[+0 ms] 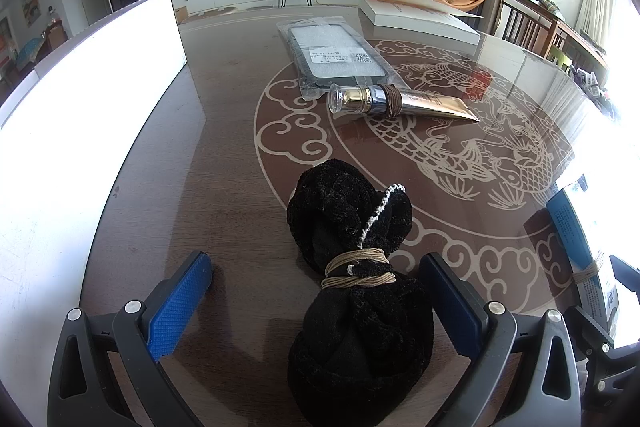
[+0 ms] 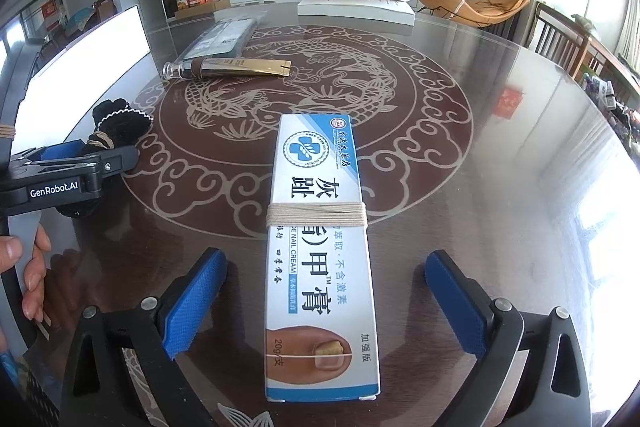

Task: Organize objects
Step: 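Lift the ointment box with the right gripper while the left holds the pouch, then carry the pouch and ointment box into the cardboard box and release both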

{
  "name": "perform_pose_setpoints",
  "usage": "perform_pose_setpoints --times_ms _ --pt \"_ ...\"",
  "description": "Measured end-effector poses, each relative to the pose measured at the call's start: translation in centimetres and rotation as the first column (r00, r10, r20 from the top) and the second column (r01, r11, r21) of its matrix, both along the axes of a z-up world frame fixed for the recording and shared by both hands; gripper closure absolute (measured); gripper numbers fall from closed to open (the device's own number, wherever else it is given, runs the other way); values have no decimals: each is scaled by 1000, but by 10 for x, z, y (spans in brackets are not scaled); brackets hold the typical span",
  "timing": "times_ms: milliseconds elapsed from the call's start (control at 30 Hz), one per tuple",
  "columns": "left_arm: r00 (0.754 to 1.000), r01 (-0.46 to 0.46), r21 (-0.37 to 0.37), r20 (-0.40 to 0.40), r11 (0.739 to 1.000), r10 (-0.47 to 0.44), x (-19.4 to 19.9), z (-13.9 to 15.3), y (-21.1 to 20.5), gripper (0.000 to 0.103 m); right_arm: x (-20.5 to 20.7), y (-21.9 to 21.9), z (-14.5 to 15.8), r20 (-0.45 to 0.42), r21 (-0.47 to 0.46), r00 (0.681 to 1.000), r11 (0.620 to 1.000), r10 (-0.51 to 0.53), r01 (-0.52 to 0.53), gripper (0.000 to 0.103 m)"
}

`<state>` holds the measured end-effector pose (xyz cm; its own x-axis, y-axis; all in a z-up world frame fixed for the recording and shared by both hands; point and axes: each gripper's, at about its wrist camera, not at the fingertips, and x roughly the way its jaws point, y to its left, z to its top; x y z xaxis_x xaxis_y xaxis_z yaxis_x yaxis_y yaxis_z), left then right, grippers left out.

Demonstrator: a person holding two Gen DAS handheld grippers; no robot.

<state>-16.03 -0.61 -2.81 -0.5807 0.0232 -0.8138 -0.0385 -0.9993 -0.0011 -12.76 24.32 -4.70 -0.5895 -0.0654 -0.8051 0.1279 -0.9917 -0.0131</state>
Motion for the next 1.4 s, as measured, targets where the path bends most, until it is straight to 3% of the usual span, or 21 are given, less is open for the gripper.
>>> perform_pose_setpoints --times_ms 133,300,333,367,433,467,567,633,767,900,1067,1167,1300,1400 --pt "1000 11 -3 10 1000 -11 0 1 1 0 -1 0 -1 5 -1 1000 1000 -5 5 2" --pt "989 103 -10 104 995 -101 0 4 1 0 -8 1 1 49 -1 999 1000 23 -23 0" --pt "992 97 -9 85 995 -96 3 7 -1 17 -13 1 2 84 -2 996 999 41 -41 0" --pt "993 97 -7 63 995 -97 6 11 -3 42 -19 2 4 116 -24 991 998 61 -59 0" --pt "994 102 -7 50 995 -102 8 15 -5 73 -27 5 13 136 -63 987 995 83 -75 22" --pt "994 104 14 43 995 -104 10 16 -7 74 -31 2 16 152 -39 984 995 95 -90 60" --pt "996 85 56 -2 995 -85 25 24 -14 75 -33 -4 17 196 -6 971 990 136 -138 59" --pt "997 75 100 -34 992 -72 42 35 -20 75 -28 -5 24 199 -56 969 989 148 -139 59" --pt "993 36 199 -113 979 -13 78 71 -47 75 -19 -25 63 124 -177 974 970 188 -164 59" --pt "979 -15 254 -191 967 66 105 119 -95 75 -19 -87 115 21 -276 959 923 283 -267 59" --pt "949 -184 180 -224 966 223 121 155 -183 75 -14 -207 164 -74 -354 886 818 459 -453 59" --pt "921 -319 144 -184 937 342 128 150 -244 75 -5 -279 176 -96 -389 831 747 548 -538 59" --pt "892 -435 83 -100 897 441 132 125 -303 74 7 -359 166 -77 -368 772 702 631 -610 59" --pt "875 -483 25 -33 875 484 130 102 -322 62 11 -398 137 14 -344 739 697 674 -629 54"
